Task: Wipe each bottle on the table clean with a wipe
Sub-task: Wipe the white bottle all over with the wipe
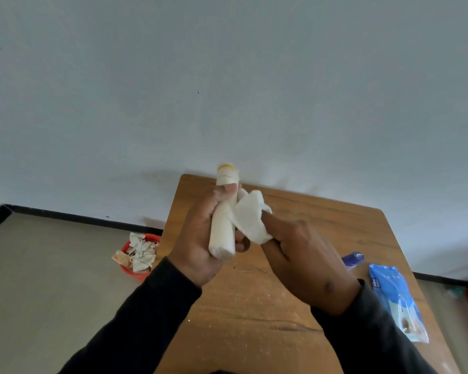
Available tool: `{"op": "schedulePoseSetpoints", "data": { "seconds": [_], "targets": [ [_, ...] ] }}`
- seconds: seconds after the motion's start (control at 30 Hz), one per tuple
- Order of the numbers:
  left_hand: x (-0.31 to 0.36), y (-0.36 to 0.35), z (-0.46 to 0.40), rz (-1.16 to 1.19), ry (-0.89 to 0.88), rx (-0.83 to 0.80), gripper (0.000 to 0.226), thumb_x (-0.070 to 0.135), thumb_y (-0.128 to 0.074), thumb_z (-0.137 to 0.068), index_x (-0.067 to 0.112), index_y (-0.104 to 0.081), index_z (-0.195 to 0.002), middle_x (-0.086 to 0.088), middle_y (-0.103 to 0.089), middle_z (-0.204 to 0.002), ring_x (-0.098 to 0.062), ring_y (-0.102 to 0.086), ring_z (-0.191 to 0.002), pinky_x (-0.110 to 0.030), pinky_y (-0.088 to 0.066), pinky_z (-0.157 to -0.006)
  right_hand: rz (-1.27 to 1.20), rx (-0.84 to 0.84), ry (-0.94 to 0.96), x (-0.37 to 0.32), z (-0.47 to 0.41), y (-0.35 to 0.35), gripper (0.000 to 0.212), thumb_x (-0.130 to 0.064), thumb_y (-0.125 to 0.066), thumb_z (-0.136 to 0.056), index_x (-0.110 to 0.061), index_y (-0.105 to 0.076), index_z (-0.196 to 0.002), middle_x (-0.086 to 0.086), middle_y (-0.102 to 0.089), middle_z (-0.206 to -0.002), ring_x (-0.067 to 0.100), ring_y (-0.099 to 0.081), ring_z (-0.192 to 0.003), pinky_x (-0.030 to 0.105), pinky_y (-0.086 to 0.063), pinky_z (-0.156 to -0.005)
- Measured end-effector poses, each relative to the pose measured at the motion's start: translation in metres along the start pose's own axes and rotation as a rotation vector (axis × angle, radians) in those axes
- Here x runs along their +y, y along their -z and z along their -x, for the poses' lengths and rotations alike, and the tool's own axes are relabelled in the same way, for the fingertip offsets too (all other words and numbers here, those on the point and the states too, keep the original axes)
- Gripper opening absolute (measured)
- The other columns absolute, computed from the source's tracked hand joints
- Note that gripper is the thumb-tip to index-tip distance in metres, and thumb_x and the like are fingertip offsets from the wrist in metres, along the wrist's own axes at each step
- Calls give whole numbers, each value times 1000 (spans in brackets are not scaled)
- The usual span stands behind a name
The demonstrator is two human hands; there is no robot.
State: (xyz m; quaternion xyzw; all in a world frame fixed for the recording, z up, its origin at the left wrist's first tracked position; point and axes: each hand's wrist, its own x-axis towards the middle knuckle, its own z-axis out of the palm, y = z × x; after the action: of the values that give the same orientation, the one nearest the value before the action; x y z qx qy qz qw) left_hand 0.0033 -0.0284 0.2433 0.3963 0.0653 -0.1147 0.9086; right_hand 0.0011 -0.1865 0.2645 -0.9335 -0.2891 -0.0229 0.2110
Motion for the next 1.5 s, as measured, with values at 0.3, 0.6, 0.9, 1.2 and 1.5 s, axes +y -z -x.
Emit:
{"op": "schedulePoseSetpoints", "data": {
  "seconds": [0.3, 0.6, 0.9, 1.2, 1.5],
  "targets": [
    [0, 10, -5, 15, 35, -66, 40, 44, -48, -99, 18, -74, -113, -14, -71, -104, -28, -66, -84, -40, -57, -60, 84, 94, -51, 7, -9, 6, 10, -25, -43, -89, -28, -52, -92, -9, -47, -55, 19, -42, -47, 32, -36, -43],
    [0, 11, -8, 15, -3, 2, 43, 42, -42, -104, 10, -62, -125, -16, -70, -103, -27, -69, -87, -38, -59, -69, 54, 58, 48, -5, -7, 9, 9, -25, -44, -87, -33, -43, -89, -6, -49, -55, 21, -42, -46, 32, -31, -42],
    [-7, 2, -9, 170, -3, 206, 54, 48, -44, -103, 7, -54, -136, -14, -68, -97, -26, -66, -78, -39, -58, -65, 8, -22, 113, -14, 11, 3, 6, -29, -39, -89, -32, -44, -92, -8, -48, -59, 18, -43, -47, 38, -38, -42],
    [-9, -10, -14, 448, -34, 465, 51, 49, -51, -100, 5, -58, -124, -13, -68, -101, -30, -74, -78, -43, -60, -69, 29, 53, 72, -19, 27, -14, 5, -26, -42, -92, -27, -45, -96, -8, -51, -63, 17, -44, -47, 38, -40, -42],
    [0, -23, -10, 499, -42, 499, 45, 35, -43, -105, 0, -55, -131, -19, -60, -103, -38, -67, -98, -44, -62, -62, 83, 103, 22, 2, 31, -14, 11, -28, -41, -89, -30, -43, -99, -8, -52, -68, 21, -47, -49, 38, -42, -42]
  ]
}}
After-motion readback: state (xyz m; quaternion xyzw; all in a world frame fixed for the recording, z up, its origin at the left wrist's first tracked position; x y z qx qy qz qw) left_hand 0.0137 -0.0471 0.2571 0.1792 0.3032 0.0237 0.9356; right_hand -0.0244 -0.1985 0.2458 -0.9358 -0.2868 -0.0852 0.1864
